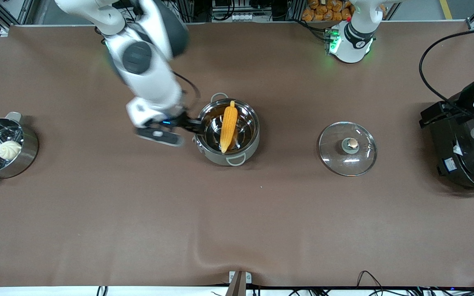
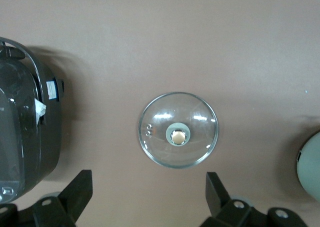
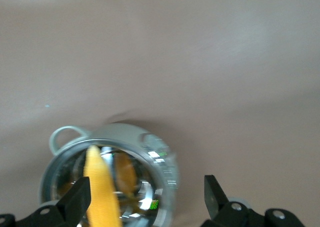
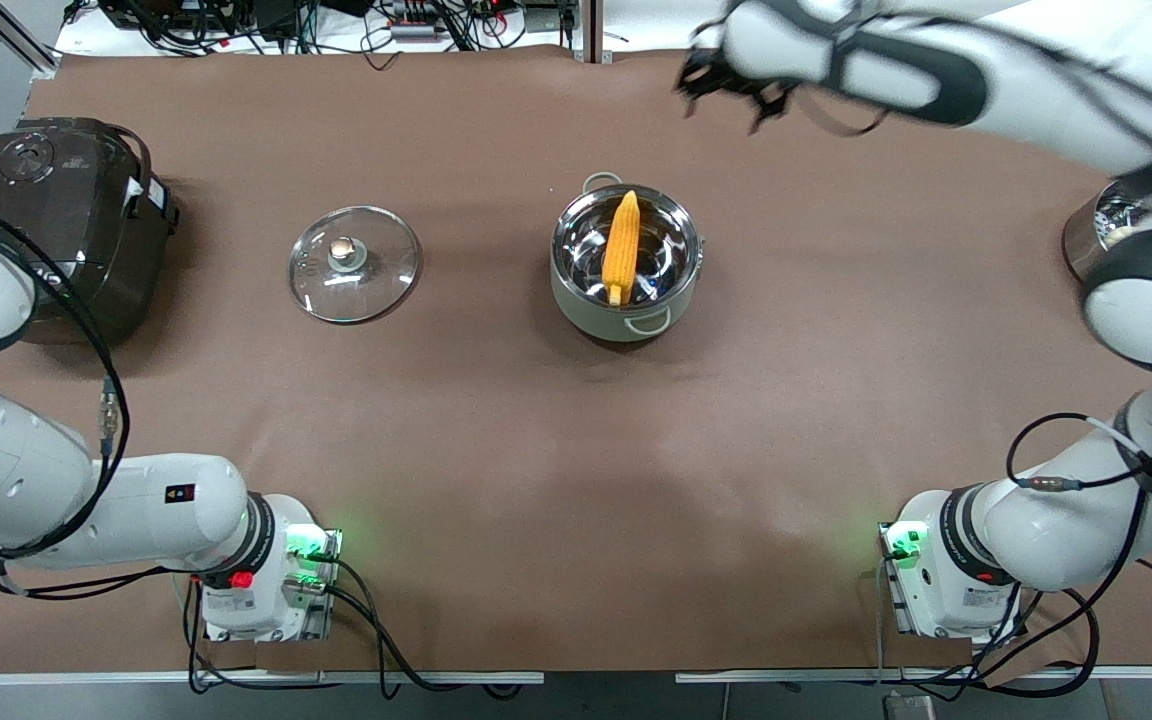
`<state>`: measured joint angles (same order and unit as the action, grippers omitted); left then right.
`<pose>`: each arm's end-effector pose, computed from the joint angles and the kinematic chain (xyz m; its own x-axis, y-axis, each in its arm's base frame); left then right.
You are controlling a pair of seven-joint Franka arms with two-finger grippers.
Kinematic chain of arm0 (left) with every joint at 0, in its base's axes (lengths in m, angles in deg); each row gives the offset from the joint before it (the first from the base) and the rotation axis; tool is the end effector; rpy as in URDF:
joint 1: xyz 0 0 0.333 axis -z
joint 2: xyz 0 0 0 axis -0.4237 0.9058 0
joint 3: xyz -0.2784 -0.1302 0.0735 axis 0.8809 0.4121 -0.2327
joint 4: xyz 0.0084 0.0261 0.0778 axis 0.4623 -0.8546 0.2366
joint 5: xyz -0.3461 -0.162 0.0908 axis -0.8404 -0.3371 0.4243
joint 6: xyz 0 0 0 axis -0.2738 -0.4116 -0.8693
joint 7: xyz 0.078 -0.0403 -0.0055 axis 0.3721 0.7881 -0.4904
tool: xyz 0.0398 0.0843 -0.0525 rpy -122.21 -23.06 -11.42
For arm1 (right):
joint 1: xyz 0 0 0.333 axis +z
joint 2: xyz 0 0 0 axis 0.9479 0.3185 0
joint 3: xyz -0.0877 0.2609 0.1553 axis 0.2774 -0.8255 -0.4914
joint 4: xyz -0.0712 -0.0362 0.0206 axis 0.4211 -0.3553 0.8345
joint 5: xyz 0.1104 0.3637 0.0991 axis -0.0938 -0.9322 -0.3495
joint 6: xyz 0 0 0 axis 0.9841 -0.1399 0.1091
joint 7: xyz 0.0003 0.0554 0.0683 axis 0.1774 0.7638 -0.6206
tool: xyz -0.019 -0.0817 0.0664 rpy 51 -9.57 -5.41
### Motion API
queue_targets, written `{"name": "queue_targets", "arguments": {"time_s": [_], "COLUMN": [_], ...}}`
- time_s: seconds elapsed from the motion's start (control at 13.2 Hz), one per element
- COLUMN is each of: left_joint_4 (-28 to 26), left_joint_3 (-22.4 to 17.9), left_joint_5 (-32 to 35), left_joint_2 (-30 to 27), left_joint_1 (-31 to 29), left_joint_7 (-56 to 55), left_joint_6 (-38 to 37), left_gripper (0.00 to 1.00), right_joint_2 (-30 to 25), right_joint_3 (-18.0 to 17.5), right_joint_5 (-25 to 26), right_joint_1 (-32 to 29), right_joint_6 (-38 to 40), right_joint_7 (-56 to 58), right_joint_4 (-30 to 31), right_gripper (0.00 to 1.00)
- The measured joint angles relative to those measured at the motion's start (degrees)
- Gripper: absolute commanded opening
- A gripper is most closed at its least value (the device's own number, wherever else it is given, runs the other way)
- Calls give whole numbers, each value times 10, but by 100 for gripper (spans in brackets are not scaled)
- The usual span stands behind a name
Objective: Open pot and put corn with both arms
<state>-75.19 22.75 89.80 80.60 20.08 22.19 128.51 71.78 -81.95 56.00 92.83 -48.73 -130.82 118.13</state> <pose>0.5755 -0.0321 0.6083 0.9961 0.0865 -0.0142 0.0864 -0.9962 -0.0075 0.5457 0.3074 0.5011 0.9642 -0.2652 0.0066 -0.2645 -0.9629 -0.0542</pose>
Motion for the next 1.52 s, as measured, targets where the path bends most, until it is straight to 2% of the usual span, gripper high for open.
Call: {"name": "queue_targets", "arguments": {"time_s": [0.15, 0.23, 0.53, 0.68, 0.91, 1.52], "left_joint_4": [-1, -2, -16, -19, -19, -20], "left_joint_3": [-5, -10, -16, -19, -22, -22], "left_joint_5": [0, 0, 0, 0, 0, 0], "left_joint_2": [-6, -8, -18, -21, -26, -32], "left_joint_1": [11, 20, 29, 28, 26, 26], "left_joint_7": [0, 0, 1, 1, 2, 33], "left_joint_6": [-7, -9, -14, -14, -14, -28], "left_gripper": [100, 100, 100, 100, 100, 100], "right_joint_2": [-46, -64, -102, -111, -115, -121], "right_joint_3": [6, 24, 161, 192, 197, 197], "right_joint_5": [-1, -1, -8, -15, -19, -17], "right_joint_1": [-51, -69, -91, -121, -169, -177], "right_joint_6": [51, 68, 98, 100, 100, 124], "right_joint_7": [80, 130, 357, 444, 533, 540], "right_joint_4": [0, 0, 0, 1, 3, 12], "right_gripper": [100, 100, 100, 100, 100, 100]}}
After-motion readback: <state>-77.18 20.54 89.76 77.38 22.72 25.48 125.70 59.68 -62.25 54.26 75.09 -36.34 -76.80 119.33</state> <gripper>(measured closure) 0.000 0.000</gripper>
